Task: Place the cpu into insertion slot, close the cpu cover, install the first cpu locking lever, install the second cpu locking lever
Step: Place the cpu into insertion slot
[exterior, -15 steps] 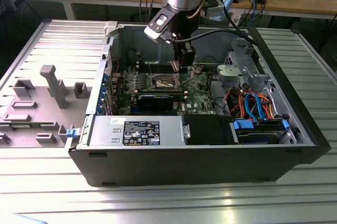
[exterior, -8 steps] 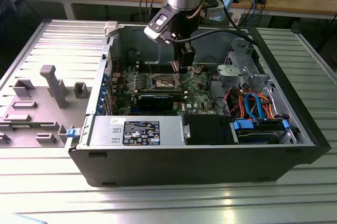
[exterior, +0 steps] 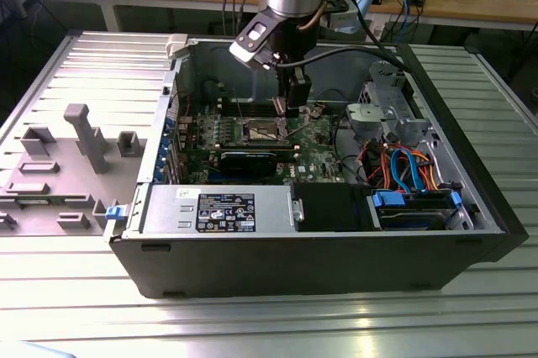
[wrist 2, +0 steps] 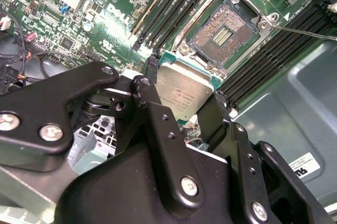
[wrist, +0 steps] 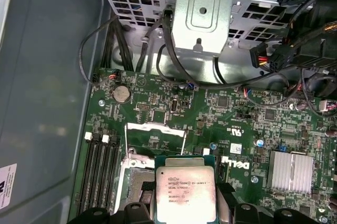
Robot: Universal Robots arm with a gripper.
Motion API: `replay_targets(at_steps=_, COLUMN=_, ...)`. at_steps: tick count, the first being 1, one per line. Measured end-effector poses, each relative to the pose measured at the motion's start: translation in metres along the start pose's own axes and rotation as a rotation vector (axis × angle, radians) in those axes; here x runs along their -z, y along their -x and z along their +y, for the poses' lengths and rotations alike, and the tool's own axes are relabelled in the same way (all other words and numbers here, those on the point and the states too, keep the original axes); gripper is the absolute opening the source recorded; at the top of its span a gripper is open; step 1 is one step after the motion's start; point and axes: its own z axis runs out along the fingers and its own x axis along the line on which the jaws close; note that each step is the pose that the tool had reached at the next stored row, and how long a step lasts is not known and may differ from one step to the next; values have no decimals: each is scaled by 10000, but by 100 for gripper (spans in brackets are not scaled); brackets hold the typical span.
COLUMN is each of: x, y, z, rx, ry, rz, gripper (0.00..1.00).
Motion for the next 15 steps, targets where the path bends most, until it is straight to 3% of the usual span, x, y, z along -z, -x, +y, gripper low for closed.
replay_targets(at_steps=15, x=-6, y=0, z=0, rx=-553, ry=-5, rz=-37, gripper=55)
